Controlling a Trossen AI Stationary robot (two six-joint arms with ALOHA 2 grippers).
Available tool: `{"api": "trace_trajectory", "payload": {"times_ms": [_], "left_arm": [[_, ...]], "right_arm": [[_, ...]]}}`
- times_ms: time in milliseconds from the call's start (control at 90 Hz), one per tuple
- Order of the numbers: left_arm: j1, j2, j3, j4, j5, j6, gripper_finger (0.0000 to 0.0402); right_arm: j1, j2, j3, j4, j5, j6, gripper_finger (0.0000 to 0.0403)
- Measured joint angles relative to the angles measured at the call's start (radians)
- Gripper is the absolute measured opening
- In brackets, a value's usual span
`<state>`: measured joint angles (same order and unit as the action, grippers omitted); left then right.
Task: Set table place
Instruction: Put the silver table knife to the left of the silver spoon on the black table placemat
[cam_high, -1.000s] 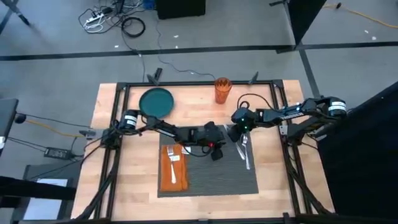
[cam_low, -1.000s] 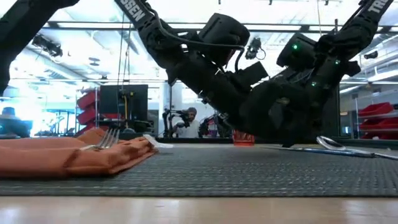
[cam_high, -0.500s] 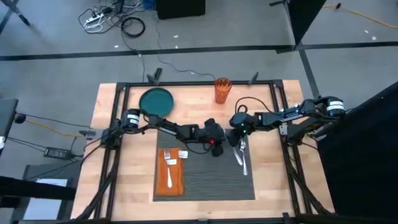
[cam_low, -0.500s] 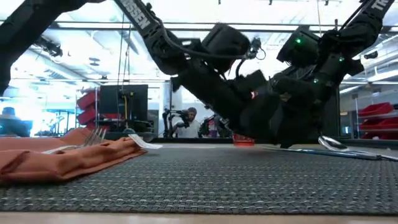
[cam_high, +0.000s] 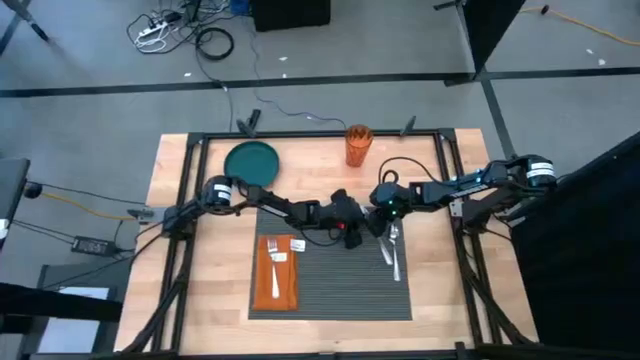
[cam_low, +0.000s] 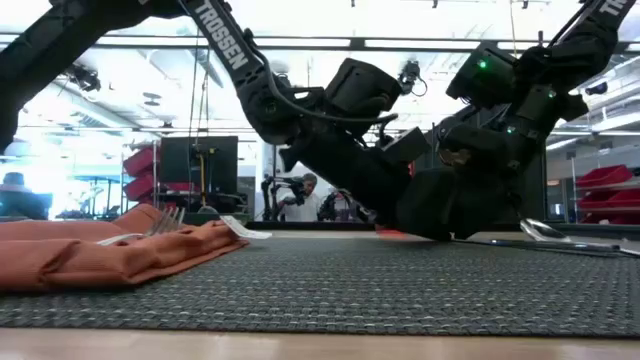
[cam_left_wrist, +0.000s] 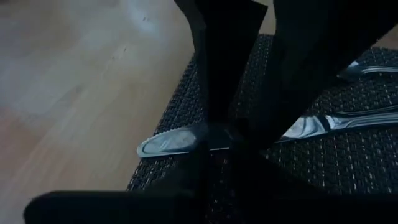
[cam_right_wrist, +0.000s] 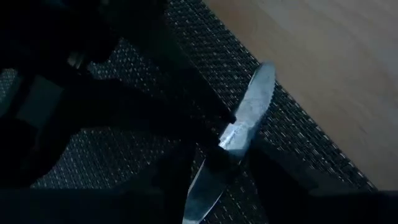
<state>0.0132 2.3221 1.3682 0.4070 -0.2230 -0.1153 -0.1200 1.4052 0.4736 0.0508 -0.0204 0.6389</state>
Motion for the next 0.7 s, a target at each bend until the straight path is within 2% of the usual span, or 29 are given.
{"api": "trace_trajectory", "payload": {"times_ms": [289,400,589,700], "left_arm": [[0.0,0.003,-0.001,0.0,0.006,0.008,0.0037],[0.0,0.005,0.0,0.005,0.012,0.008,0.0037],[-0.002,0.004,-0.001,0.012,0.013,0.016,0.0037],[-0.011,-0.017,-0.003,-0.004,0.013,0.037,0.0037]], "right_arm": [[0.002,0.0,0.0,0.01,-0.029,0.041,0.0139],[0.002,0.0,0.002,0.043,-0.099,0.046,0.0137],[-0.018,0.0,0.002,0.039,-0.125,0.049,0.013],[-0.046,-0.011,0.002,0.04,-0.185,0.05,0.013]]}}
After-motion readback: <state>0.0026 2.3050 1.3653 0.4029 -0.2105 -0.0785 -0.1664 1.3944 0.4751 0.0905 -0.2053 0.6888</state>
